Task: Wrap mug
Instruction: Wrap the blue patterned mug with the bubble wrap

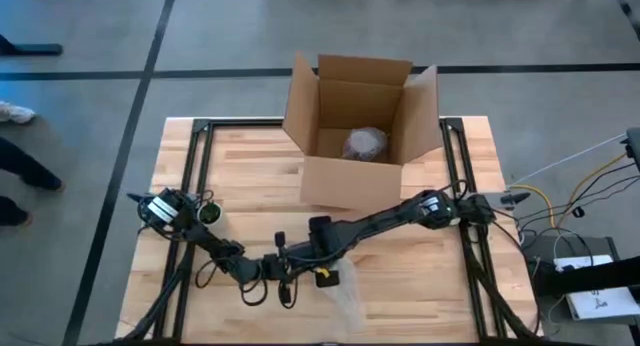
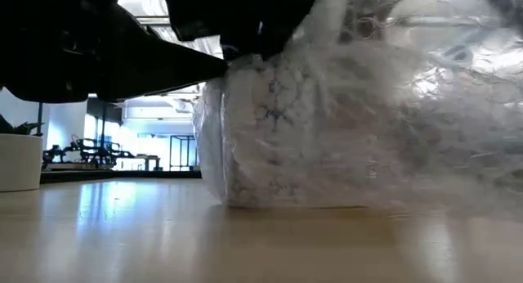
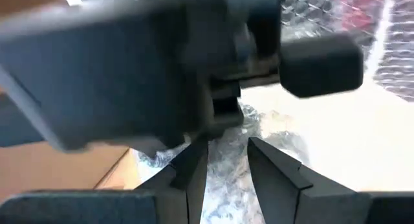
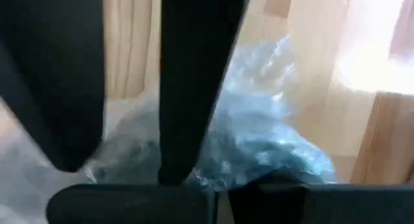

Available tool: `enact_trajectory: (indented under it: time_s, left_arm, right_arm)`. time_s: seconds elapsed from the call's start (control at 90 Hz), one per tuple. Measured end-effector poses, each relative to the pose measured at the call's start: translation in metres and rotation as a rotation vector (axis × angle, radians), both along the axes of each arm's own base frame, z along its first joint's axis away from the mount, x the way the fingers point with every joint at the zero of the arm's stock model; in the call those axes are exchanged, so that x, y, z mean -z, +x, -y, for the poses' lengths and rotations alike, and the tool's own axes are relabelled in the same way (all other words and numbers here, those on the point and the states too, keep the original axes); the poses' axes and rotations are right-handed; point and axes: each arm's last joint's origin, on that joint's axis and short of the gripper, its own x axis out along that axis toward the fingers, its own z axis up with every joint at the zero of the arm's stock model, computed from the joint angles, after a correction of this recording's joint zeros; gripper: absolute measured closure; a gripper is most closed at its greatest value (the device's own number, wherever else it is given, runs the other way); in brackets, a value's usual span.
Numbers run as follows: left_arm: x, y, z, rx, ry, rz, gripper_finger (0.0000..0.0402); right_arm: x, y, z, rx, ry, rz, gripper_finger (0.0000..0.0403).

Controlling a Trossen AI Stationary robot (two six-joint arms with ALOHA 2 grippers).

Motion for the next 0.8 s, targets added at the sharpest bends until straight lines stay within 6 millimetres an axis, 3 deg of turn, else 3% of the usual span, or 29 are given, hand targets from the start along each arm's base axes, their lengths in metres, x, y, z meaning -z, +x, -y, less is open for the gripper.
enact_trajectory:
  time_s: [0.233, 0.556, 0.8]
  left_arm:
    - [0.0, 0.0, 0.0, 0.0, 0.003, -0.005, 0.0303]
    - [0.002, 0.0, -0.001, -0.001, 0.01, -0.015, 0.0303]
    - [0.002, 0.0, -0.001, -0.003, 0.01, -0.014, 0.0303]
  right_arm:
    - [-0.017, -0.004, 0.0, 0.009, 0.002, 0.005, 0.0403]
    - [-0.061, -0.009, 0.0, -0.008, 0.012, 0.045, 0.0403]
    - [-0.074, -0.014, -0.001, -0.012, 0.018, 0.066, 0.0403]
